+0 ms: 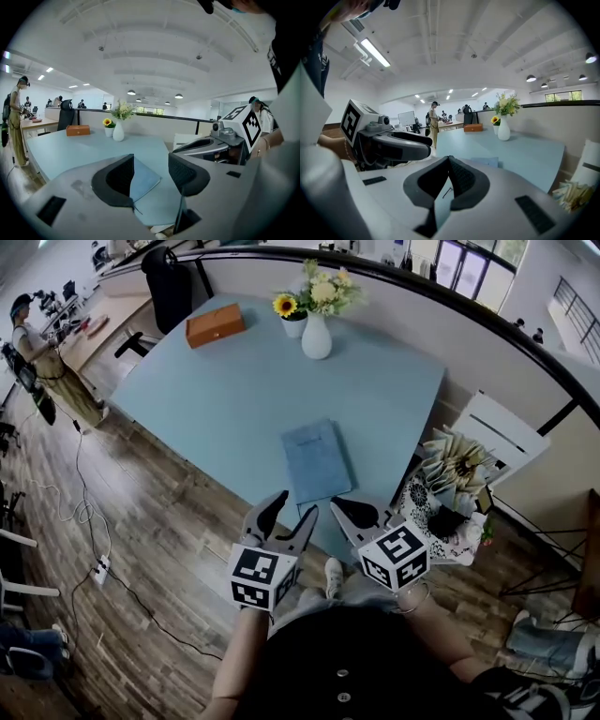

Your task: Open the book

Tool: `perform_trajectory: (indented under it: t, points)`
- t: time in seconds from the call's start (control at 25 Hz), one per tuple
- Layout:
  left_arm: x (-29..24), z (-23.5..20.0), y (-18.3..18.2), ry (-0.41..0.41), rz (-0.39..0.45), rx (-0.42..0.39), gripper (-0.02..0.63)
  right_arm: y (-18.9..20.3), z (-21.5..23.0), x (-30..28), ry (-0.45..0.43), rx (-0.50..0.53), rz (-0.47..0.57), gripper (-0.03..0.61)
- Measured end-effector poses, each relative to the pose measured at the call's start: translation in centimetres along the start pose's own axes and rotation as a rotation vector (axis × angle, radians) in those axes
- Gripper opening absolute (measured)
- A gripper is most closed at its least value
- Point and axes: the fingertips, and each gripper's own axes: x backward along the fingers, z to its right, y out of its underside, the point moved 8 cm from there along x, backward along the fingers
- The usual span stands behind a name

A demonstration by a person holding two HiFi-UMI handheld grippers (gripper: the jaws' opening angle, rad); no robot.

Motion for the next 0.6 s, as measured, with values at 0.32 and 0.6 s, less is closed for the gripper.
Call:
perform_trajectory:
  t: [0.32,0.6]
  points:
    - [-3.5,0.4,-1.0,-0.018,-0.004,0.000,0.210,-0.1,3.7,0.6,0.002,-0.015,0.013,0.007]
    - [-5.5,1.6,-1.4,0.002,-0.032,-0.012,0.210,0.3,6.3,1.6,0.030,-0.053,0.018,0.006]
